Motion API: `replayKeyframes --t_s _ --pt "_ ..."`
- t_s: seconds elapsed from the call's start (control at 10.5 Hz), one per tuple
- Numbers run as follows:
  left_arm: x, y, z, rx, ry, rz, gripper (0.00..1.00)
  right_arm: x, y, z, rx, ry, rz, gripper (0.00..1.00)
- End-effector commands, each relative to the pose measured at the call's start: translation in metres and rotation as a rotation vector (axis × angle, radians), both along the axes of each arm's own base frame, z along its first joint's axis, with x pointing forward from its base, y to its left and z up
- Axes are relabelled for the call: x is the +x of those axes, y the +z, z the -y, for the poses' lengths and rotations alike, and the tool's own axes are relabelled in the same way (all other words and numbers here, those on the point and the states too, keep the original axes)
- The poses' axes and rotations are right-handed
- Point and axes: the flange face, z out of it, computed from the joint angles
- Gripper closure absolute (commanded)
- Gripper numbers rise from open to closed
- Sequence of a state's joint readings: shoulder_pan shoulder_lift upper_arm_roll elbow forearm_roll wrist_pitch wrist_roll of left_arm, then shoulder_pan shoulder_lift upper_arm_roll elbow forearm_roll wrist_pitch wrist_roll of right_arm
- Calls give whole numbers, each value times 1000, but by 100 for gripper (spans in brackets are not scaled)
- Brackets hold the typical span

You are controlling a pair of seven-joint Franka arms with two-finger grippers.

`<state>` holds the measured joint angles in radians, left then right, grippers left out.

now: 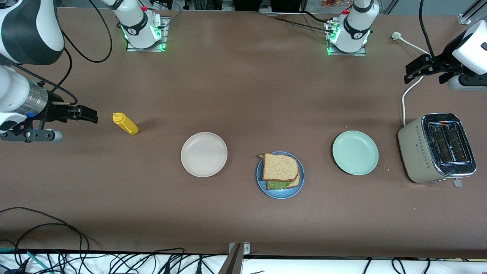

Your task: Make sandwich in blue plate with both arms

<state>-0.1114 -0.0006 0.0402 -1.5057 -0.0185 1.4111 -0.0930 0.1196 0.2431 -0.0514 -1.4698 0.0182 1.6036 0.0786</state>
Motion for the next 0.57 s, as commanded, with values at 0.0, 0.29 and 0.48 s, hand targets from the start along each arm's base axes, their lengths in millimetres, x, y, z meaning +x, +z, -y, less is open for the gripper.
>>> replayKeyframes --t_s 0.0,0.29,0.48 --pt "1 4 2 32 2 -3 0 -2 2 -1 -12 -12 10 0" --pt "1 4 3 32 0 -3 0 -2 2 -1 -12 -12 10 0" --pt "1 4 7 34 -7 -3 0 -2 2 -1 -12 -12 9 0"
